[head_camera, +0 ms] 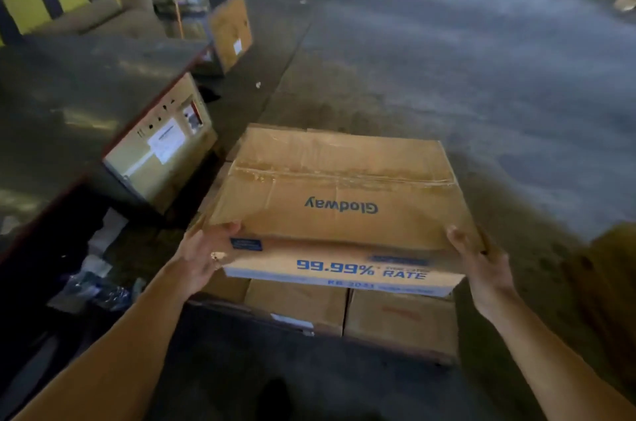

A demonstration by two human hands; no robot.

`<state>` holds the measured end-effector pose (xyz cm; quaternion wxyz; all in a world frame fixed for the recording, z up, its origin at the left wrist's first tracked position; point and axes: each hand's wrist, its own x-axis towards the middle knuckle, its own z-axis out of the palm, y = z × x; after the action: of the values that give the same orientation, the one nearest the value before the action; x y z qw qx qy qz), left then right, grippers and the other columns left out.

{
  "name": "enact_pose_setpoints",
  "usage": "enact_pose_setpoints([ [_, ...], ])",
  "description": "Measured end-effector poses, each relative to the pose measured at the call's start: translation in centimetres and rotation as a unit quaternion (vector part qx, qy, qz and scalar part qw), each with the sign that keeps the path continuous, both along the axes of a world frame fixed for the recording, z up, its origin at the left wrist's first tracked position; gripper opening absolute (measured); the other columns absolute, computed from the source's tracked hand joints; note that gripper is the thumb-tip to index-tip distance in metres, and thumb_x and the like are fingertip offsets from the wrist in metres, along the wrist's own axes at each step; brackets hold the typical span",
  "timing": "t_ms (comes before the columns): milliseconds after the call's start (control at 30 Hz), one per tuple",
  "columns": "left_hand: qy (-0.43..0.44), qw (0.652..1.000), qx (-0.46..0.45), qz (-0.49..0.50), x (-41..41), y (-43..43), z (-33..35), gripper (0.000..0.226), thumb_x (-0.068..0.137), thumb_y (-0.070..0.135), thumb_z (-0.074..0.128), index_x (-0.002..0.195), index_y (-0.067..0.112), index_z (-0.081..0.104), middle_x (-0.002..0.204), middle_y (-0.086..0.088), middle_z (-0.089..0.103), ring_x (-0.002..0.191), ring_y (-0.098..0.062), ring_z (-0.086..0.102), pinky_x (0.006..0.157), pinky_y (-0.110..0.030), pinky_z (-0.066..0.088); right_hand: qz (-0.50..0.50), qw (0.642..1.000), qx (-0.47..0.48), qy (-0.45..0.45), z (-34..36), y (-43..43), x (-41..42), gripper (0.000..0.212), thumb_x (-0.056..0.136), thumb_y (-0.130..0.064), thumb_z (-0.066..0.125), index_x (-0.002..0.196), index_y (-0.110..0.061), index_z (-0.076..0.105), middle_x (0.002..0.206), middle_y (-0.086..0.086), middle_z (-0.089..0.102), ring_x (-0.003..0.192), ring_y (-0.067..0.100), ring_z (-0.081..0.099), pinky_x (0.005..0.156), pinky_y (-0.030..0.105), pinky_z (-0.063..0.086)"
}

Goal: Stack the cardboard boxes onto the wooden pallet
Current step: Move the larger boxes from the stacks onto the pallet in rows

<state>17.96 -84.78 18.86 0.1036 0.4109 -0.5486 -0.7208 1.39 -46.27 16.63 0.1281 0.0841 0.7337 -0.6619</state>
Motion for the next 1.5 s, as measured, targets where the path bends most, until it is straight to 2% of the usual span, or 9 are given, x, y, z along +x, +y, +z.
enact_pose_setpoints([
  [200,-0.032,0.996,0.024,-0.084,-2.3,-9.4,-10.2,0.060,0.067,0.015,0.083,0.121,0.027,0.060,0.106,0.001,0.075,0.100,-0.018,0.071,0.085,-0.042,0.051,-0.044,0.996,0.025,-0.067,-8.8,-6.9,0.8,0.076,0.058,-0.068,0.080,0.127,-0.043,0.061,0.113,-0.009,0.071,0.107,0.016,0.067,0.094,0.042,0.054],
  [333,-0.048,0.994,0.073,-0.066,-3.8,-13.3,-17.3,0.050,0.064,0.009,0.079,0.110,0.023,0.063,0.102,0.004,0.076,0.103,-0.017,0.070,0.081,-0.037,0.053,-0.088,0.990,0.050,-0.101,-15.8,-10.3,0.7,0.095,0.055,-0.064,0.080,0.141,-0.033,0.054,0.121,-0.010,0.070,0.114,0.013,0.065,0.099,0.037,0.051],
  [467,-0.076,0.986,0.113,-0.100,-3.6,-15.8,-23.5,0.042,0.077,0.008,0.076,0.114,0.020,0.062,0.119,0.000,0.072,0.111,-0.016,0.067,0.101,-0.043,0.044,-0.108,0.984,0.061,-0.125,-22.2,-12.4,0.7,0.099,0.052,-0.062,0.084,0.141,-0.034,0.052,0.120,-0.013,0.070,0.117,0.012,0.063,0.109,0.042,0.044],
  [667,-0.099,0.982,0.125,-0.098,-3.1,-17.2,-29.4,0.036,0.085,0.003,0.068,0.108,0.030,0.063,0.124,0.005,0.069,0.118,-0.013,0.063,0.113,-0.046,0.033,-0.095,0.983,0.048,-0.147,-28.7,-14.9,0.8,0.083,0.050,-0.058,0.089,0.127,-0.040,0.063,0.112,-0.015,0.074,0.112,0.011,0.067,0.107,0.043,0.046],
  [867,-0.135,0.981,0.119,-0.078,-1.6,-16.7,-33.3,0.038,0.086,-0.002,0.065,0.106,0.030,0.059,0.105,0.014,0.070,0.110,-0.006,0.065,0.110,-0.032,0.037,-0.107,0.979,0.051,-0.163,-32.7,-15.1,2.5,0.099,0.051,-0.049,0.088,0.142,-0.035,0.052,0.124,-0.008,0.068,0.121,0.015,0.060,0.112,0.043,0.041],
  [967,-0.131,0.981,0.119,-0.083,-0.9,-16.8,-34.3,0.051,0.083,0.003,0.071,0.124,0.028,0.054,0.110,0.013,0.070,0.102,-0.002,0.068,0.098,-0.025,0.043,-0.076,0.980,0.113,-0.148,-33.2,-15.4,3.4,0.081,0.060,-0.056,0.081,0.135,-0.039,0.056,0.117,-0.030,0.064,0.113,-0.001,0.060,0.101,0.024,0.047],
  [1067,-0.138,0.982,0.109,-0.068,-0.9,-17.0,-34.3,0.062,0.072,0.010,0.081,0.123,0.034,0.056,0.110,0.018,0.072,0.101,0.001,0.068,0.084,-0.021,0.043,-0.068,0.978,0.161,-0.116,-33.2,-15.7,4.1,0.070,0.071,-0.056,0.079,0.134,-0.041,0.053,0.086,-0.055,0.052,0.084,-0.032,0.049,0.066,-0.007,0.039],
  [1233,-0.130,0.983,0.120,-0.047,0.0,-16.9,-34.0,0.062,0.060,0.013,0.084,0.113,0.033,0.061,0.106,0.016,0.074,0.099,-0.002,0.070,0.083,-0.022,0.045,-0.062,0.971,0.179,-0.143,-33.1,-15.4,5.4,0.076,0.072,-0.053,0.082,0.140,-0.035,0.053,0.124,-0.013,0.065,0.113,0.009,0.059,0.098,0.025,0.044],
  [1500,-0.148,0.982,0.112,-0.041,1.1,-16.7,-34.7,0.072,0.068,0.008,0.081,0.133,0.024,0.054,0.125,0.007,0.065,0.115,-0.009,0.061,0.086,-0.021,0.048,-0.060,0.959,0.215,-0.173,-34.1,-15.2,6.6,0.081,0.071,-0.066,0.074,0.143,-0.044,0.043,0.117,-0.018,0.056,0.110,0.012,0.048,0.091,0.032,0.036],
])
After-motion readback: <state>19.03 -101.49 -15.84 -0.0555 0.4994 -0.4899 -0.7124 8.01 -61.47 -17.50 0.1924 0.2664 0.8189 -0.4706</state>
